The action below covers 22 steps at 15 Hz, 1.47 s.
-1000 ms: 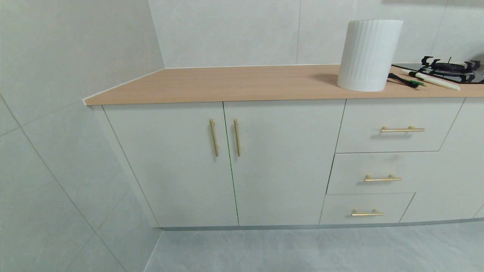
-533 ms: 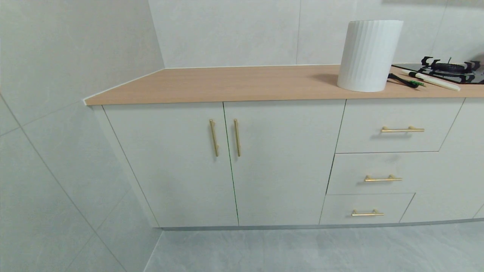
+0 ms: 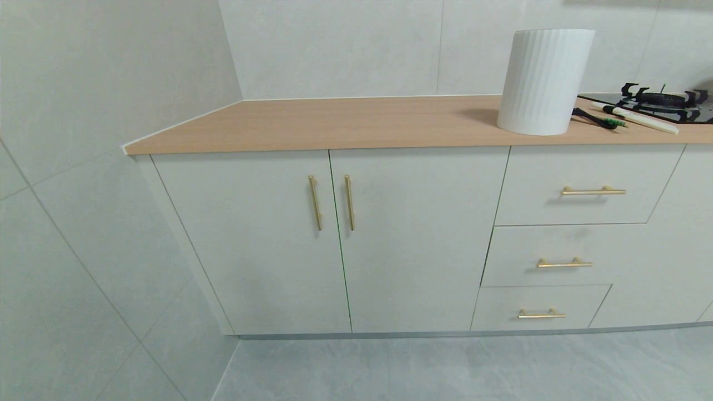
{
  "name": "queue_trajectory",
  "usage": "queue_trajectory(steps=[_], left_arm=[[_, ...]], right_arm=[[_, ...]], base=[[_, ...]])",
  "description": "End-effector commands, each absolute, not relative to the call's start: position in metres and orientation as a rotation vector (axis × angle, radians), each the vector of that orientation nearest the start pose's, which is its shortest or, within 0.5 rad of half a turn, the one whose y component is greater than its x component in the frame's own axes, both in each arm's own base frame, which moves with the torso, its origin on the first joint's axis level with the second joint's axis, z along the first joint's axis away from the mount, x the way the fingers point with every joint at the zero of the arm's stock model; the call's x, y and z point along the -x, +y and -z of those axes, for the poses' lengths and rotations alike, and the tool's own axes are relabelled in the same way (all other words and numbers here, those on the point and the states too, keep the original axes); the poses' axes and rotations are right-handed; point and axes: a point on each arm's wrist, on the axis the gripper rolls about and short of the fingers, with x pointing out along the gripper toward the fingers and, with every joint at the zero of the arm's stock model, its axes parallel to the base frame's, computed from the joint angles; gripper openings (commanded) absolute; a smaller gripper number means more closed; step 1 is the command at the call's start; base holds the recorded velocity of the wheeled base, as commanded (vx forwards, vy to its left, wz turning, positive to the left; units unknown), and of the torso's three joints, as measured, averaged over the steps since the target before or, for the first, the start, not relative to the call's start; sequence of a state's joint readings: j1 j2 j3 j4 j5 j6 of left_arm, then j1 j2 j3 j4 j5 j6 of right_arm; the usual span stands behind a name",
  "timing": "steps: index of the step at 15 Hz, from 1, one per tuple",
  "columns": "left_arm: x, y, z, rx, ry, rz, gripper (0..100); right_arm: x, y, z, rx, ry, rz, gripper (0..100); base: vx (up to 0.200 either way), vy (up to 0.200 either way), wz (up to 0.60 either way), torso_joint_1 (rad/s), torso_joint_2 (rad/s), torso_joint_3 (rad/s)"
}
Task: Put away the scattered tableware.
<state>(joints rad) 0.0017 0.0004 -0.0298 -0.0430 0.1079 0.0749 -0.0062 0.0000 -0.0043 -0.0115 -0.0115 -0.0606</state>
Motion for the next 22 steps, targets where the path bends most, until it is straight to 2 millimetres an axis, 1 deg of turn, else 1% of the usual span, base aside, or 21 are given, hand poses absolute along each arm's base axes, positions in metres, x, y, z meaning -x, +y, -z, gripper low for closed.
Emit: queue_trajectory(steps=[1, 2, 3, 8, 15, 22], left_arm=[[0.0229, 0.0016, -0.0788, -0.051, -0.03, -0.076, 100], [0.0228, 0.0009, -0.0745, -0.039, 0.01, -0.041, 100], [0.0227, 0.001, -0.0758, -0.037, -0.001, -0.031, 100], [0.0228, 0.001, -0.0756, 0.0, -0.002, -0.032, 100], [0.0228, 0.001, -0.0756, 0.002, -0.002, -0.032, 100], [0.0228, 0.001, -0.0756, 0.002, -0.002, -0.032, 100]], right_arm=[[0.0226, 0.0006, -0.0768, 0.061, -0.01, -0.015, 100], [0.0226, 0.001, -0.077, 0.068, -0.012, -0.03, 100], [0.0226, 0.001, -0.077, 0.069, -0.012, -0.032, 100], [0.0226, 0.001, -0.077, 0.078, -0.012, -0.035, 100], [0.0226, 0.0012, -0.077, 0.079, -0.012, -0.044, 100], [0.0226, 0.0011, -0.0771, 0.075, -0.014, -0.039, 100]], base=[[0.0, 0.0, 0.0, 0.0, 0.0, 0.0], [0.0, 0.0, 0.0, 0.0, 0.0, 0.0], [0.0, 0.0, 0.0, 0.0, 0.0, 0.0], [0.0, 0.0, 0.0, 0.0, 0.0, 0.0], [0.0, 0.0, 0.0, 0.0, 0.0, 0.0], [0.0, -0.2, 0.0, 0.002, 0.0, 0.003]])
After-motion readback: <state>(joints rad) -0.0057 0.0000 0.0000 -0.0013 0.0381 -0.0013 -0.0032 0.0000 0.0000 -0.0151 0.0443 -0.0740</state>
